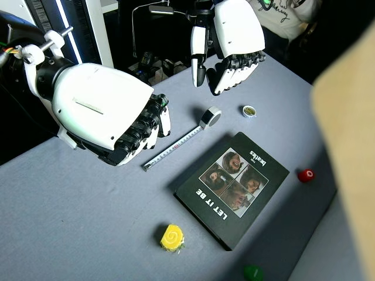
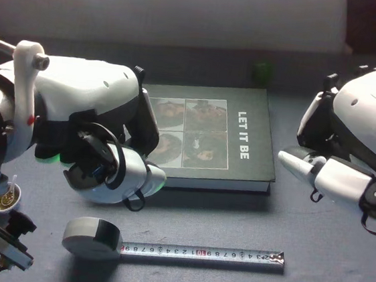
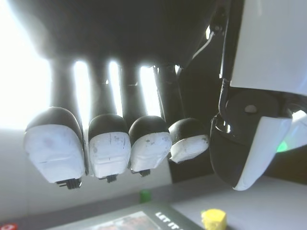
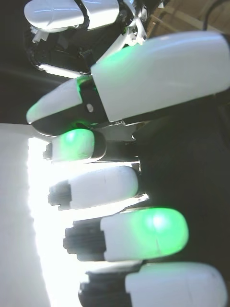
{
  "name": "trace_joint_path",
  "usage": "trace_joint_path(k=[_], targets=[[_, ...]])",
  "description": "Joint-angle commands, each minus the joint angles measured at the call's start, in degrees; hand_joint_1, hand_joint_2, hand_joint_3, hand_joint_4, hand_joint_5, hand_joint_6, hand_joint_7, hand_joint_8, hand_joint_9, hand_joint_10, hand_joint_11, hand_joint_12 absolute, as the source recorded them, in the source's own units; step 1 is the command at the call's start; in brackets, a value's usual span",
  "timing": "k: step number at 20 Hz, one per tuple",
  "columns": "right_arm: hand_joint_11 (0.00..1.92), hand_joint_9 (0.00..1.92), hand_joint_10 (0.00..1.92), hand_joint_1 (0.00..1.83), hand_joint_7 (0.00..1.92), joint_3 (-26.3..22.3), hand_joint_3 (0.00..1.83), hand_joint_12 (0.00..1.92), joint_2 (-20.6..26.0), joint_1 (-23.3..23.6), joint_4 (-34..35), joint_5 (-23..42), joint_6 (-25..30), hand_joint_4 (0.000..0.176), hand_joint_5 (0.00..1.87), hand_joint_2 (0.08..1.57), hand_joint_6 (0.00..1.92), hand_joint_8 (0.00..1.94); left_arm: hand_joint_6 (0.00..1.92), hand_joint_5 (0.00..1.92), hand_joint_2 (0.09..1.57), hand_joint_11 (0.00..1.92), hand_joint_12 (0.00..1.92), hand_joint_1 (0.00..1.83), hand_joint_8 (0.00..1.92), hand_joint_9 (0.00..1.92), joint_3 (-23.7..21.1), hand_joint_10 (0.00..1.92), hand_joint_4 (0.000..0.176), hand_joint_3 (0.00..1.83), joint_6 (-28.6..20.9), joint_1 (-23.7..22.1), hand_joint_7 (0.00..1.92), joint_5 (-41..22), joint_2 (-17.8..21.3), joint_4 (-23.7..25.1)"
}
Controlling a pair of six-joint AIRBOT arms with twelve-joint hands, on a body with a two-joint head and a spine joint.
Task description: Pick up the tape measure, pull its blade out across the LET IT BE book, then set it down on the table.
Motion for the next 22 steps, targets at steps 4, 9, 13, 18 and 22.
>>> trace_joint_path(k=[4, 9, 13, 18, 22], targets=[[0.0, 0.03, 0.01, 0.06, 0.04, 0.0, 0.02, 0.45, 0.6, 0.4, -3.4, 4.7, 0.9, 0.059, 0.03, 1.06, 0.0, 0.0, 0.01, 0.18, 1.14, 0.11, 0.42, 0.11, 0.0, 0.16, -0.1, 0.01, 0.005, 0.01, -0.4, 0.1, 0.15, -1.0, 0.2, 3.9], [0.0, 0.03, 0.0, 0.08, 0.07, 0.0, 0.01, 0.48, 0.9, -0.1, -3.4, 5.0, 1.1, 0.046, 0.06, 1.06, 0.01, 0.01, 0.01, 0.19, 1.14, 0.11, 0.4, 0.11, 0.0, 0.16, 0.3, 0.0, 0.0, 0.0, -0.4, 1.1, 0.15, -0.6, 0.2, 4.3], [0.0, 0.03, 0.0, 0.09, 0.08, 0.0, 0.0, 0.47, 0.9, -0.2, -3.4, 4.8, 1.8, 0.043, 0.07, 1.05, 0.01, 0.01, 0.0, 0.19, 1.14, 0.11, 0.39, 0.12, 0.0, 0.17, 1.0, 0.0, 0.0, 0.0, -0.3, 1.7, 0.15, -0.4, 0.3, 4.3], [0.0, 0.04, 0.0, 0.07, 0.09, 1.3, 0.01, 0.5, 1.0, -1.7, -9.5, 2.1, 9.6, 0.036, 0.05, 1.07, 0.0, 0.0, 0.0, 0.21, 1.03, 0.12, 0.36, 0.4, 0.01, 0.2, 2.4, 0.01, 0.0, 0.0, -0.4, 0.9, 0.21, -1.1, 0.7, 3.0], [0.0, 0.06, 0.01, 0.06, 0.11, 3.8, 0.01, 0.53, 1.0, -1.5, -12.7, -1.8, 15.0, 0.035, 0.08, 1.08, 0.01, 0.01, 0.0, 0.21, 1.0, 0.13, 0.36, 0.61, 0.0, 0.2, 4.4, 0.0, 0.0, 0.0, -0.4, 0.7, 0.21, -4.4, 0.7, 0.8]])
